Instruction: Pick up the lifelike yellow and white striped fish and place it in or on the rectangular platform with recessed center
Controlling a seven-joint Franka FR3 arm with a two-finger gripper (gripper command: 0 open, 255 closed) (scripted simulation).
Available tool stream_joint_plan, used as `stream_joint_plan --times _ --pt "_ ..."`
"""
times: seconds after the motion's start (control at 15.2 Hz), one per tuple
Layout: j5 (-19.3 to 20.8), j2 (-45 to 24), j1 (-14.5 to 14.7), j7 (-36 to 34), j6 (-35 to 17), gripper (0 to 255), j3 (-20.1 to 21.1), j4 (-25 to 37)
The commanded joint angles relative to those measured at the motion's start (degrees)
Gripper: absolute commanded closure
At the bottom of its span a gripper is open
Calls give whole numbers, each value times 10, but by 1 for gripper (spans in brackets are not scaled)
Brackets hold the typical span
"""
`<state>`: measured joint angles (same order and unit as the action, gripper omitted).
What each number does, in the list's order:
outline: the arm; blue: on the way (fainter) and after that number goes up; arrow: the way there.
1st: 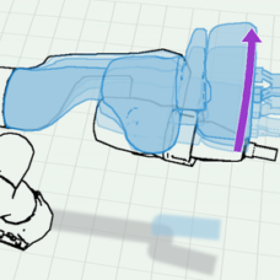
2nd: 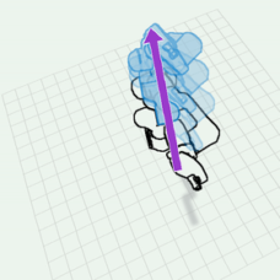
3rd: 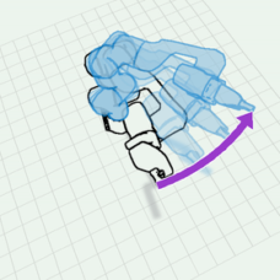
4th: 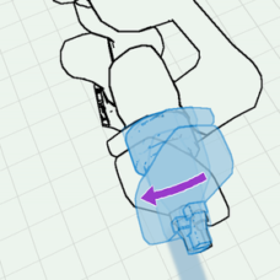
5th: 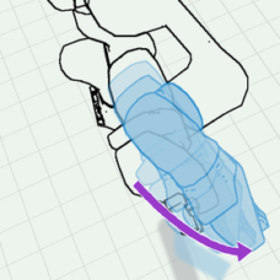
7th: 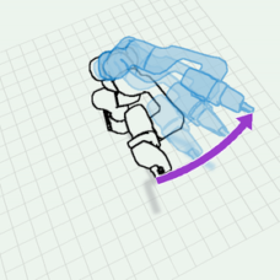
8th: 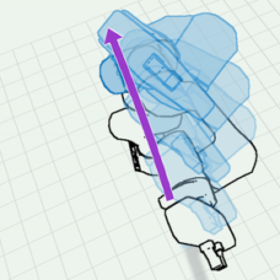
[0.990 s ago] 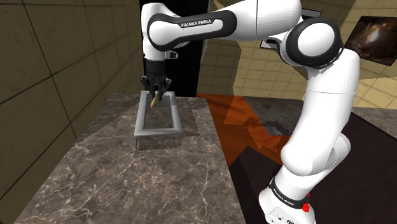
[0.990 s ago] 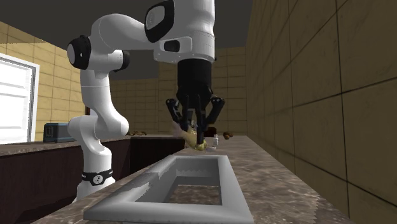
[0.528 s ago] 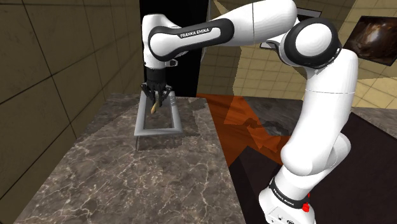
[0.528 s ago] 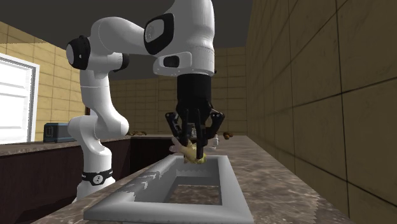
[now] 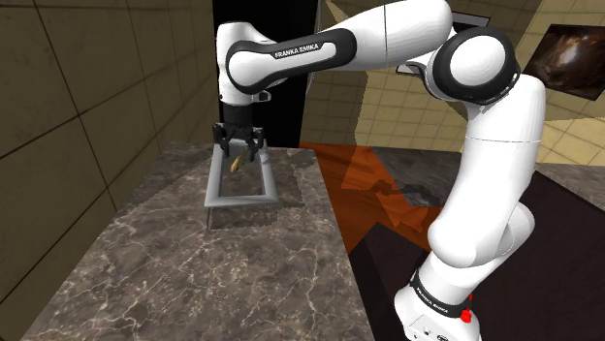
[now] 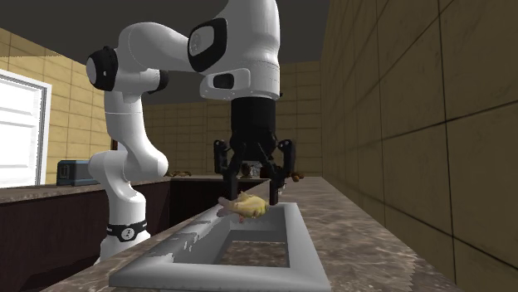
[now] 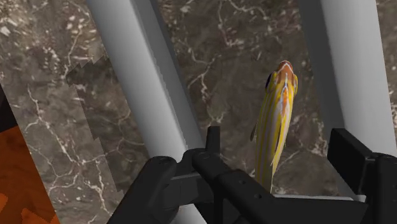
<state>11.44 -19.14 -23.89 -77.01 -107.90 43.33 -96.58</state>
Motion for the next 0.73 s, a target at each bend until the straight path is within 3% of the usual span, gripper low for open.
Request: stream_joint_plan --times 0.0,0.2,0.46,0.66 --pt "0 0 0 0 0 0 0 0" --pt "0 0 0 0 0 0 0 0" --pt "-8 7 4 6 70 0 4 66" --pt "-8 7 4 6 70 0 4 66"
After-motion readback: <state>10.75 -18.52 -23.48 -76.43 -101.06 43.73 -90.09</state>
